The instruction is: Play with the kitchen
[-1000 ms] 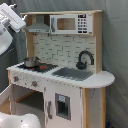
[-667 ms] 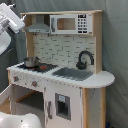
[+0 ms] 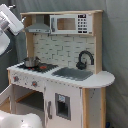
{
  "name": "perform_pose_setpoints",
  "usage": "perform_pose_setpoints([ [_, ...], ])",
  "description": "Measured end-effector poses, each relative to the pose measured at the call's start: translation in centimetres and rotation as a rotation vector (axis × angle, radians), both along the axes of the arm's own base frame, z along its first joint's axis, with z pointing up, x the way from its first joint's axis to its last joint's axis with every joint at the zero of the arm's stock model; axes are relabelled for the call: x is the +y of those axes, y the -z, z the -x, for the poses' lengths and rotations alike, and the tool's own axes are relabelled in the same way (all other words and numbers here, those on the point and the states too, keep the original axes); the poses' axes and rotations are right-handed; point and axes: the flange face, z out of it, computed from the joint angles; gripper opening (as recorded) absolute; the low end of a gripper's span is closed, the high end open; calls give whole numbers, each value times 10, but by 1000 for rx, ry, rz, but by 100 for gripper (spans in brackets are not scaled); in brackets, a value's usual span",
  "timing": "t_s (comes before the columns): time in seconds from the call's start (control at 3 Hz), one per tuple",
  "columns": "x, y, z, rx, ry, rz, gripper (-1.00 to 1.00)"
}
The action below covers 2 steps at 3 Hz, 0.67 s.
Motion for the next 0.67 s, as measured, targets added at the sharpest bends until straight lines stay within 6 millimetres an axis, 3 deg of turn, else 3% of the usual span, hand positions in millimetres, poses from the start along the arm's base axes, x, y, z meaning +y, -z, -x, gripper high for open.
perform_pose_setpoints([
  [0.67, 20, 18, -23, -44, 11, -118, 100],
])
